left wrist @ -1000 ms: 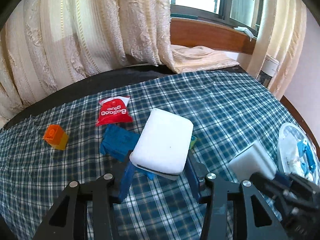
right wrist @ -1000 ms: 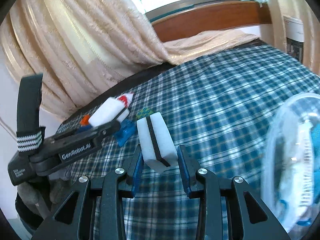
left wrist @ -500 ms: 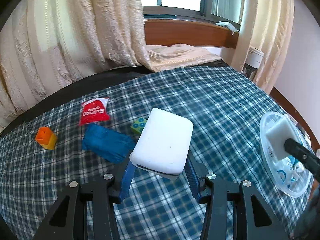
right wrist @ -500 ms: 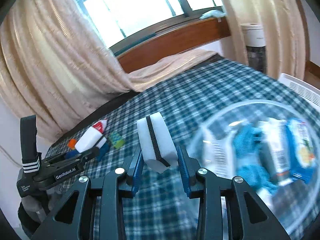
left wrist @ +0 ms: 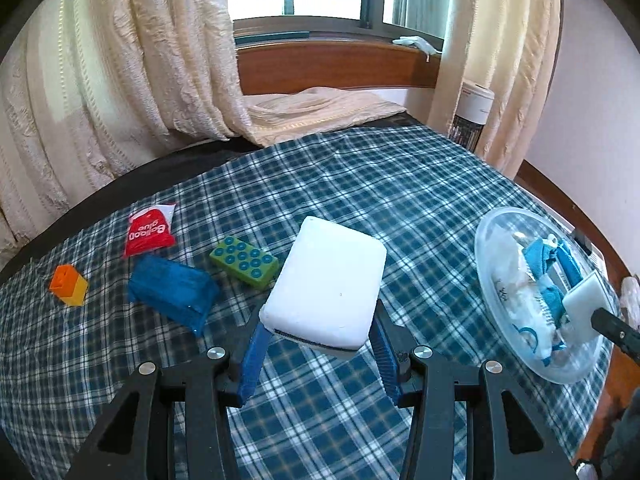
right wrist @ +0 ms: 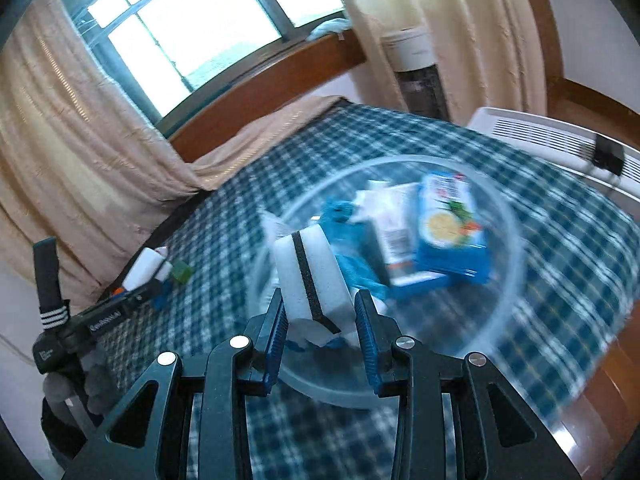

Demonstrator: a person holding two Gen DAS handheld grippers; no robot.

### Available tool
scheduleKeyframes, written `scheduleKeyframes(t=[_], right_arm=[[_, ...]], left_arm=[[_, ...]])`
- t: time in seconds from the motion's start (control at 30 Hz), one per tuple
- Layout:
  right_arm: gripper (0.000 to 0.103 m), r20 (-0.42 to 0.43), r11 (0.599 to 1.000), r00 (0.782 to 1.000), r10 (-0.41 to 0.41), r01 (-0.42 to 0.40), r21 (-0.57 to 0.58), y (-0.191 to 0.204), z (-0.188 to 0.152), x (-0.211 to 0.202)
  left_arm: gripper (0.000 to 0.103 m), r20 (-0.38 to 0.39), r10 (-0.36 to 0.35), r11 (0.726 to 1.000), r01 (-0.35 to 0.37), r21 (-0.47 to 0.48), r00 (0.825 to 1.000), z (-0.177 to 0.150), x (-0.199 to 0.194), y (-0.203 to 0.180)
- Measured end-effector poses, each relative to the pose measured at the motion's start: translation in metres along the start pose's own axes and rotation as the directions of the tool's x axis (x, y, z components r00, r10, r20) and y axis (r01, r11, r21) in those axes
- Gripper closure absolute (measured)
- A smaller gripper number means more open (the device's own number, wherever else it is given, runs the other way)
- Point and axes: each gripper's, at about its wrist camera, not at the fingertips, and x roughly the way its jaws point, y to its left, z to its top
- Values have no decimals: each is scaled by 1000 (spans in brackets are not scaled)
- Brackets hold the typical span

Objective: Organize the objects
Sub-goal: 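Lift both white sponges and carry them toward the clear bowl, then lower both sponges into the clear bowl and open both grippers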

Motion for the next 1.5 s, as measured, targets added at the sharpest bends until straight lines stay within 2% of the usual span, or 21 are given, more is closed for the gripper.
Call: scheduleKeyframes(t=[0.47,0.67,0.83,1.1,1.27,1.5], right_arm=[[69,-14,996,997,-72,72,61,-33,-6,-1],[68,8,993,993,-114,113,26,-31,-5,-5],[51,50,991,990,-133,132,33,-32,-2,-13],[50,87,988,985,-152,149,43,-35,-1,-22],[50,99,973,968,-231,232,0,-33,-2,-18],[50,110,953,952,-286,294,-69,-28,-2,-10]], left_arm=[[52,1,-30,999,30,44,1000,-4,-6,-24],[52,-5,-44,997,45,57,999,-5,-7,-32],[52,-9,-65,995,66,78,998,-8,-10,-44],[52,-19,-96,990,97,103,995,-12,-13,-60],[52,-32,-122,984,125,127,992,-16,-15,-76],[52,-42,-161,971,166,173,986,-19,-21,-101]])
